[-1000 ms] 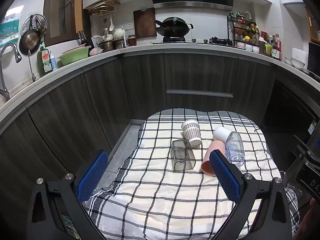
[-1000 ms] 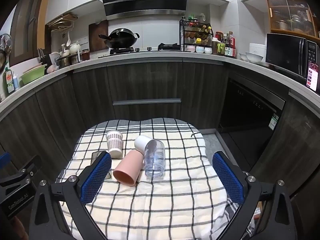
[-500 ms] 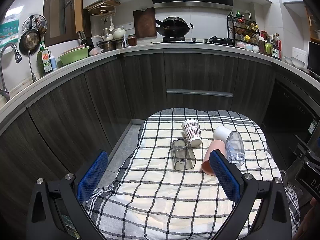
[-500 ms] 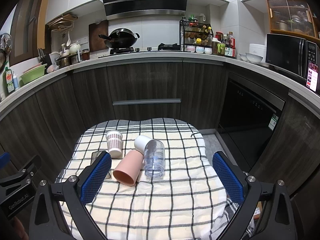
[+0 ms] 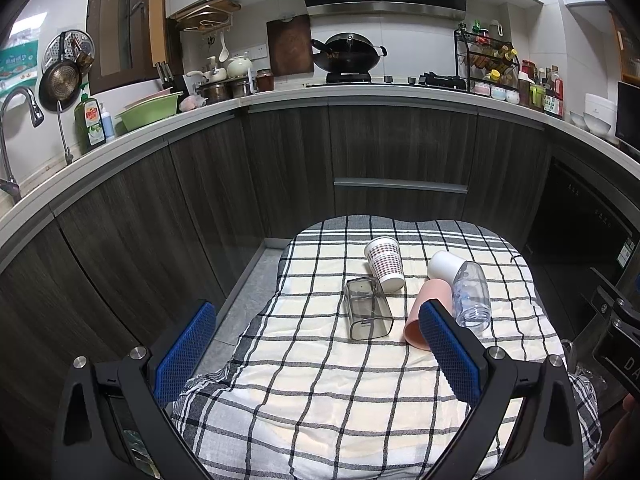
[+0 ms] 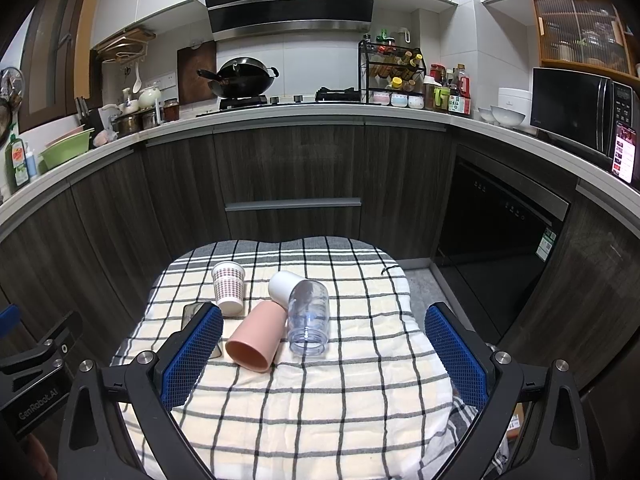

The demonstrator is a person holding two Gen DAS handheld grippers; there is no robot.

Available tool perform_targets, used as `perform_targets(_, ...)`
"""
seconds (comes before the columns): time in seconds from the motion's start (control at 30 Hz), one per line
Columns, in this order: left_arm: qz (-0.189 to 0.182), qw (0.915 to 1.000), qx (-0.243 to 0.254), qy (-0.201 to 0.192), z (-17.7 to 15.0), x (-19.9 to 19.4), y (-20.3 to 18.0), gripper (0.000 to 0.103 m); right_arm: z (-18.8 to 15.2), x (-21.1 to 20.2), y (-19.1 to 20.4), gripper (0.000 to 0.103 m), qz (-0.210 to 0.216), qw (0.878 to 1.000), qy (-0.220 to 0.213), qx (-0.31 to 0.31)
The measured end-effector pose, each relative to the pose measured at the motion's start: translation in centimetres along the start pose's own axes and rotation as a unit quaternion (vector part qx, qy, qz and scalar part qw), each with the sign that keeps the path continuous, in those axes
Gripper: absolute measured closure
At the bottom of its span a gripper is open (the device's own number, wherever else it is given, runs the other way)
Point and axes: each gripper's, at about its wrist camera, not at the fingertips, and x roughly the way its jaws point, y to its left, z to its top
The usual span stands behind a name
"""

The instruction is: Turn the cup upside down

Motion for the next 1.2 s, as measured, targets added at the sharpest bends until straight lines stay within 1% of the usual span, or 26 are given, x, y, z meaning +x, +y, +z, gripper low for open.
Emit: perform_targets(1.2,0.004,1.0000,0.002,0.003,-0.17,0.23,0.12,0.000,-0.20,0.38,-0.17,0.002,-0.001,1.000,-0.001,0.000)
